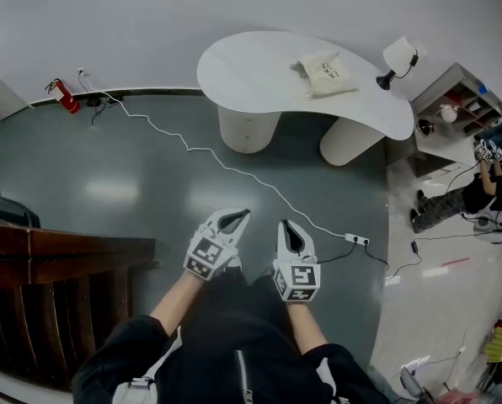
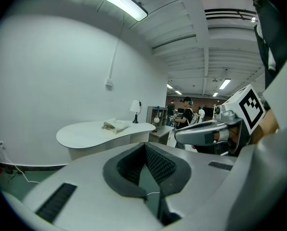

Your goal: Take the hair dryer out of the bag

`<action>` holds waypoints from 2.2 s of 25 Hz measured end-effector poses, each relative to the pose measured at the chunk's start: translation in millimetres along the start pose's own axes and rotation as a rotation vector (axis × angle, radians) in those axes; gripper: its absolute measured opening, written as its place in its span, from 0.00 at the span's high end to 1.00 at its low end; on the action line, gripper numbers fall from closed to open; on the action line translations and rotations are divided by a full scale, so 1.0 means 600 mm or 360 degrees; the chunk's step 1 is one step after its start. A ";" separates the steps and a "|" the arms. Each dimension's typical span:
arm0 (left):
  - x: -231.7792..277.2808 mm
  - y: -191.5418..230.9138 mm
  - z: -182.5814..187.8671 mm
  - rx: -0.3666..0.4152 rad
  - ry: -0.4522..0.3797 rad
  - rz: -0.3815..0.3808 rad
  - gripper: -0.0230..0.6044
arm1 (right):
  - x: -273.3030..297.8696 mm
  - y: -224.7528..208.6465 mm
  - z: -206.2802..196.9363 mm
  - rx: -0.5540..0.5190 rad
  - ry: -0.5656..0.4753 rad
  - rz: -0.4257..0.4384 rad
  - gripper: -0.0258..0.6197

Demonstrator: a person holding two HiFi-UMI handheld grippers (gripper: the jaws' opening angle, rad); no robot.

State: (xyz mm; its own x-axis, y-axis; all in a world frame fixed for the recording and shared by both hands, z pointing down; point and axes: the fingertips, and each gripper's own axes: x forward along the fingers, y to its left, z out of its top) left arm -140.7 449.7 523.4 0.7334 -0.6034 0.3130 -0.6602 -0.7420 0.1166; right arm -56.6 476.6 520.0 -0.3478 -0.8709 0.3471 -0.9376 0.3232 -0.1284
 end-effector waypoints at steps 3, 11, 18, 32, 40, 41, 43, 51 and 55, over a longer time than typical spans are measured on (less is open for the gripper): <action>0.004 0.014 -0.004 -0.0013 0.0024 -0.0027 0.95 | 0.012 0.005 0.000 0.0009 0.0011 -0.0011 0.95; 0.032 0.011 -0.005 -0.0009 0.0062 -0.0099 0.95 | 0.018 -0.017 0.003 0.0019 0.0028 -0.0055 0.95; 0.076 0.025 0.003 0.0006 0.0083 -0.0089 0.95 | 0.054 -0.049 0.011 0.0035 0.0027 -0.0022 0.95; 0.218 0.104 0.066 -0.0029 0.0077 0.0055 0.95 | 0.179 -0.180 0.092 -0.0002 0.0008 0.0098 0.95; 0.306 0.126 0.090 -0.0067 0.0088 0.0123 0.95 | 0.230 -0.260 0.113 0.0000 0.0027 0.0163 0.95; 0.318 0.128 0.092 -0.0069 0.0092 0.0127 0.95 | 0.236 -0.273 0.116 0.0000 0.0029 0.0168 0.95; 0.342 0.130 0.096 -0.0069 0.0107 0.0128 0.95 | 0.248 -0.295 0.123 0.0000 0.0027 0.0179 0.95; 0.398 0.127 0.106 -0.0075 0.0146 0.0136 0.95 | 0.266 -0.362 0.138 -0.0005 0.0024 0.0198 0.95; 0.407 0.130 0.110 -0.0069 0.0146 0.0150 0.95 | 0.273 -0.374 0.134 0.0027 0.0035 0.0195 0.95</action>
State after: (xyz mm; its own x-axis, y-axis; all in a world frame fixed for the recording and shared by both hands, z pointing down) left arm -2.8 225.1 546.9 0.6511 -0.6391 0.4094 -0.7334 -0.6687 0.1224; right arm 97.1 231.6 531.0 -0.4596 -0.8170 0.3482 -0.8881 0.4201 -0.1866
